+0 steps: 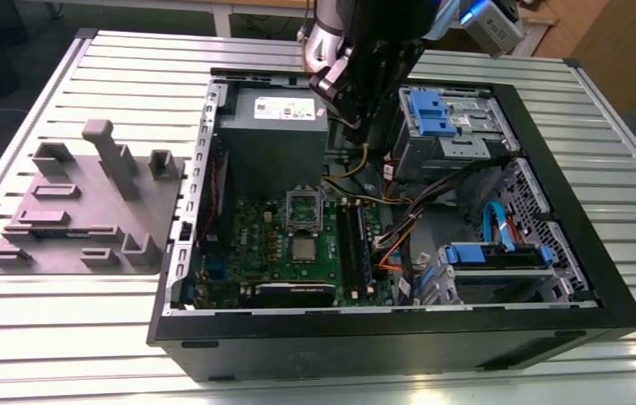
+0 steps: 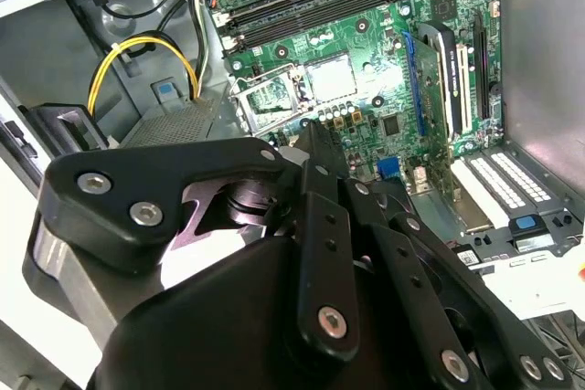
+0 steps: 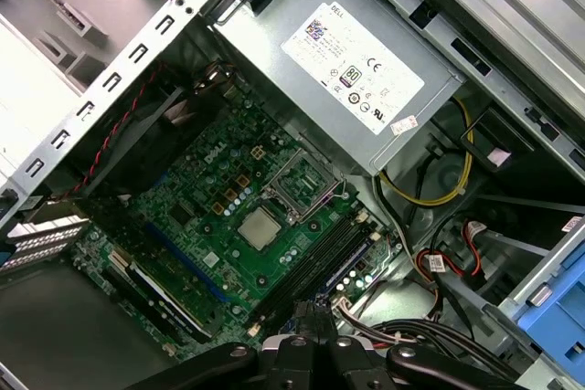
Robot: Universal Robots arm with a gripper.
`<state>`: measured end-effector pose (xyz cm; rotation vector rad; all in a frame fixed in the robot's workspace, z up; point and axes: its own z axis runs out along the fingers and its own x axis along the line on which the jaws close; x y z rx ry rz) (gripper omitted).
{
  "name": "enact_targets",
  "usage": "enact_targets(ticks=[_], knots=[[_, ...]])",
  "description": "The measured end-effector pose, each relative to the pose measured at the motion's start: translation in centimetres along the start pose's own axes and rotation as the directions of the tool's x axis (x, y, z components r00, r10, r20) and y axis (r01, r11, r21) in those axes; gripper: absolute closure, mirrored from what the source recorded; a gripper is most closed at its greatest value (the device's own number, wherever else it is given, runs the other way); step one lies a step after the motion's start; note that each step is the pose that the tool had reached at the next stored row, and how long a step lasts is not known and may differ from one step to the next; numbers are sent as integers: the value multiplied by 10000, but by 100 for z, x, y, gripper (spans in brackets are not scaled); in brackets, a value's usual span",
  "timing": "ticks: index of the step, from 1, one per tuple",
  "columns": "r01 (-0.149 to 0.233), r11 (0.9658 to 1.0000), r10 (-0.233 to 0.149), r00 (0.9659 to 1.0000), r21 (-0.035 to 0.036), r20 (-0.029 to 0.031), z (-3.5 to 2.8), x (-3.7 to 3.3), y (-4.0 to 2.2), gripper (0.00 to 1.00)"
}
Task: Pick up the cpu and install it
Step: 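Close the cpu cover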
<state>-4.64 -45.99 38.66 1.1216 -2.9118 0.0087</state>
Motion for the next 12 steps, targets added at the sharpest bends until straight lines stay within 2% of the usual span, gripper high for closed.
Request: enact_targets(ticks=[4, 6, 12], knots=[[1, 10000, -1, 10000, -23, 23, 7, 3, -1, 90], [2, 10000, -2, 10000, -34, 30, 34, 6, -6, 90], [6, 9998, -4, 9999, -176, 160, 126, 28, -37, 90]])
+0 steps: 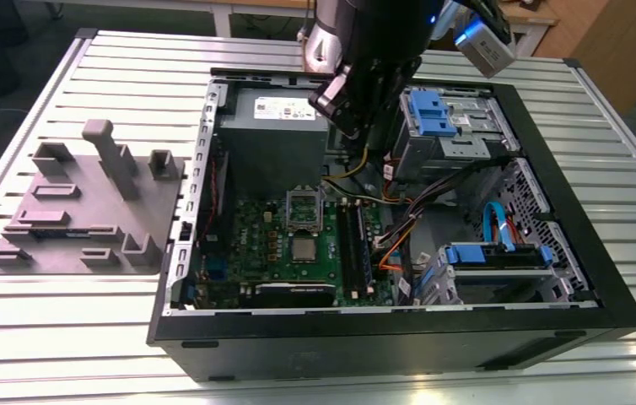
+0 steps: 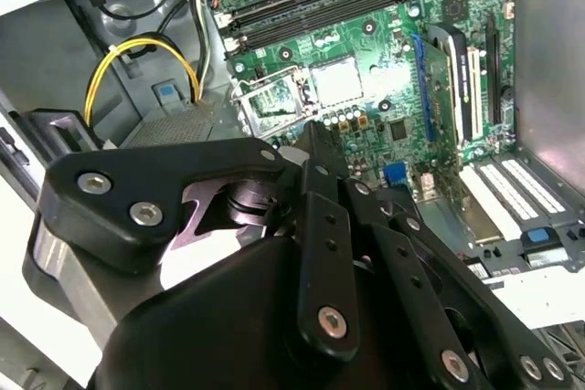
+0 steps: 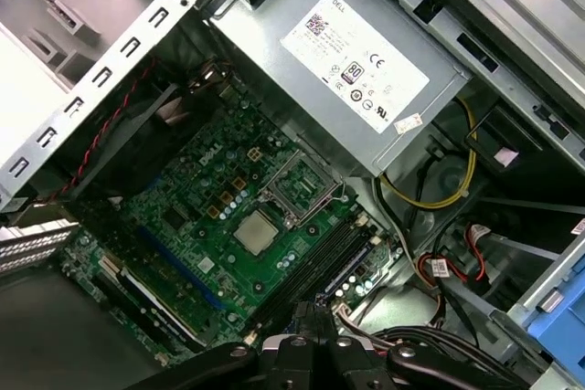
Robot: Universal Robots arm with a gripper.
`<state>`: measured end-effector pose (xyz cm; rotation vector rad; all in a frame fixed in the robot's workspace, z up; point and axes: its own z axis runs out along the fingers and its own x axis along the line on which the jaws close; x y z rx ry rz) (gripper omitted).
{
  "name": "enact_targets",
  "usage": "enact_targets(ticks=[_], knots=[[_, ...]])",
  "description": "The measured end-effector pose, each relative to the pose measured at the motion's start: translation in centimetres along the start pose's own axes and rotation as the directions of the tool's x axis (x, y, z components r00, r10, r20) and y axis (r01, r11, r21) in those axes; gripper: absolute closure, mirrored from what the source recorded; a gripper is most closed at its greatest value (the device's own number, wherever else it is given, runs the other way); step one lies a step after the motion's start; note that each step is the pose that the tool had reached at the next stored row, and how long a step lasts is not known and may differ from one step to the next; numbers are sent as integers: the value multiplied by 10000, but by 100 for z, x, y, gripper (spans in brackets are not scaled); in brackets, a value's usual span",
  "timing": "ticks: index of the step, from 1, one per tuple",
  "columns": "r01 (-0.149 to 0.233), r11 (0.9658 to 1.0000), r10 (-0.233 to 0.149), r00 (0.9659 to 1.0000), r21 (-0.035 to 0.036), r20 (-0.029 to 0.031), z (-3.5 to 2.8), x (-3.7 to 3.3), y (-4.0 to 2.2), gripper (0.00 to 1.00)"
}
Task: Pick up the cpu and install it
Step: 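Close the cpu cover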
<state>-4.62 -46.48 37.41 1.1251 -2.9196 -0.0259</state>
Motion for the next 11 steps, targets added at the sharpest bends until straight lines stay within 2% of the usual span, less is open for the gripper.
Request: enact_targets(ticks=[2, 3, 6, 7, 11], knots=[[1, 10000, -1, 10000, -43, 39, 34, -6, -6, 90], [3, 9999, -2, 9999, -122, 108, 39, -6, -7, 90], [24, 9987, -1, 9989, -507, 459, 45, -7, -7, 90], [28, 9984, 1, 9987, -572, 517, 56, -2, -14, 90], [29, 9983, 2, 9986, -586, 532, 129, 19, -38, 90]])
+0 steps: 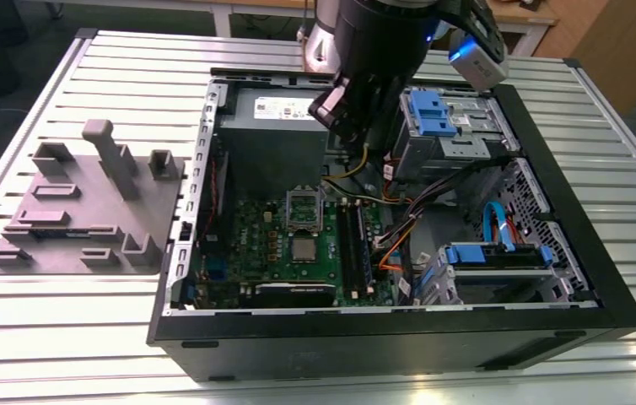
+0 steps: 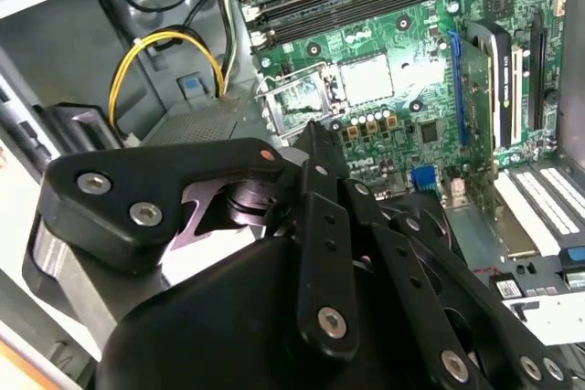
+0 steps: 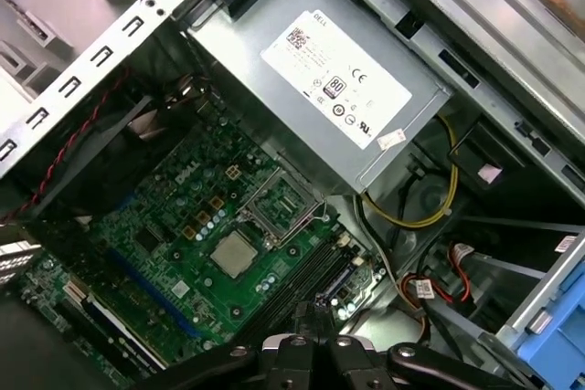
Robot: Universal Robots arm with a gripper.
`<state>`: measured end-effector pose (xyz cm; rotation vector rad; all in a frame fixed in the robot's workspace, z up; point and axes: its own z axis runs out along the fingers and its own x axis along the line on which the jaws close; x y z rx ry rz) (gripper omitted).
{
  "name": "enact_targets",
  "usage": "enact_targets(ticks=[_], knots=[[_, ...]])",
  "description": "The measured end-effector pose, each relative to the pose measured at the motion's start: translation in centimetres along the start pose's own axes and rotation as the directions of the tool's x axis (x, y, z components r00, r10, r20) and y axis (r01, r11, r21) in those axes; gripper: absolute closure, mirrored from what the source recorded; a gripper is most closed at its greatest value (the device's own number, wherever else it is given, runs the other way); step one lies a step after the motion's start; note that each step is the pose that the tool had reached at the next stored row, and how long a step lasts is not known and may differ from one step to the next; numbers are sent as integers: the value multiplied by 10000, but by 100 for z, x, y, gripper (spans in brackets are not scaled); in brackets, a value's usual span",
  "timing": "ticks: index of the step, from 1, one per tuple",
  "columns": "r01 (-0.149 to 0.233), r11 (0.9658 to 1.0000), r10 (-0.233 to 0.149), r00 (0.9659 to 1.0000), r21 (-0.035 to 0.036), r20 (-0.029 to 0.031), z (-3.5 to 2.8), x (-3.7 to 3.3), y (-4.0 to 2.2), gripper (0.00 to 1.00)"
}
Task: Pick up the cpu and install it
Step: 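Close the cpu cover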
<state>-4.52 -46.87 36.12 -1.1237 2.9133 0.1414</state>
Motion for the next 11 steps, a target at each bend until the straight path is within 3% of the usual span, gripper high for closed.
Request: enact_targets(ticks=[11], knots=[[0, 10000, 0, 10000, 0, -1, 47, 13, -16, 90]])
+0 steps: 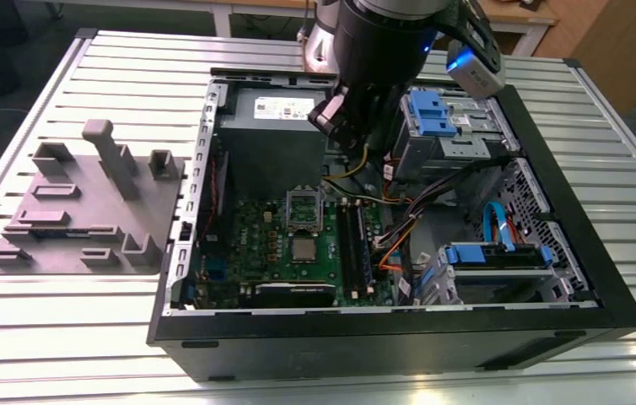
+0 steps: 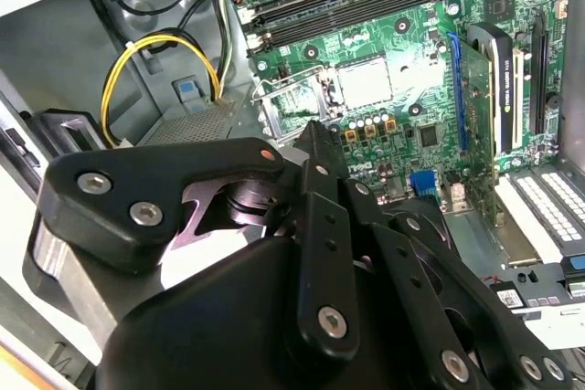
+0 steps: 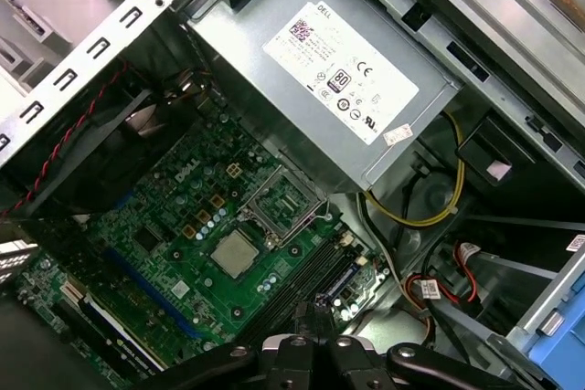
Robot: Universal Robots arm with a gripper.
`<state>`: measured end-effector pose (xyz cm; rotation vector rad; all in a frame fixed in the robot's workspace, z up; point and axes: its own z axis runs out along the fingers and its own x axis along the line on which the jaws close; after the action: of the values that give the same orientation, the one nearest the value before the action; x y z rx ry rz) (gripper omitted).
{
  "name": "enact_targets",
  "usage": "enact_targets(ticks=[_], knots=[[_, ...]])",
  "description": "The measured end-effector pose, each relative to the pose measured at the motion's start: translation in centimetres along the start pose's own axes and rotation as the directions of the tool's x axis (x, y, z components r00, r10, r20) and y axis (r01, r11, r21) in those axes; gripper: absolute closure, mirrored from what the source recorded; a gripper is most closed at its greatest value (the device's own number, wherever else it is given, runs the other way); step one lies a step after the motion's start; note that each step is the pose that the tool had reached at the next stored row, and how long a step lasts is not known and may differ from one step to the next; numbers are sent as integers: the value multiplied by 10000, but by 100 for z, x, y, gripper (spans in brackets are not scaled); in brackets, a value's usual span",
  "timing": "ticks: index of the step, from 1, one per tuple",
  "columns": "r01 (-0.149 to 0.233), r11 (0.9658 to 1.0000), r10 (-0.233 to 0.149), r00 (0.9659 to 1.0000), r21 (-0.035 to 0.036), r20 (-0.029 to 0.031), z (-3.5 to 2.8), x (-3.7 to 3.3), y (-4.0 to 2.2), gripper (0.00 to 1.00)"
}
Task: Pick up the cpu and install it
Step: 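Close the cpu cover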
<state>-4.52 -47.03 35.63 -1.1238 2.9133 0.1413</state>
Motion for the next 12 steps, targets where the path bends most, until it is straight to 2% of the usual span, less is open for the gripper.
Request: enact_targets(ticks=[7, 12], knots=[[0, 10000, 0, 10000, 0, 1, 7, 2, -2, 90], [0, 10000, 0, 10000, 0, 0, 88, 6, -10, 90]])
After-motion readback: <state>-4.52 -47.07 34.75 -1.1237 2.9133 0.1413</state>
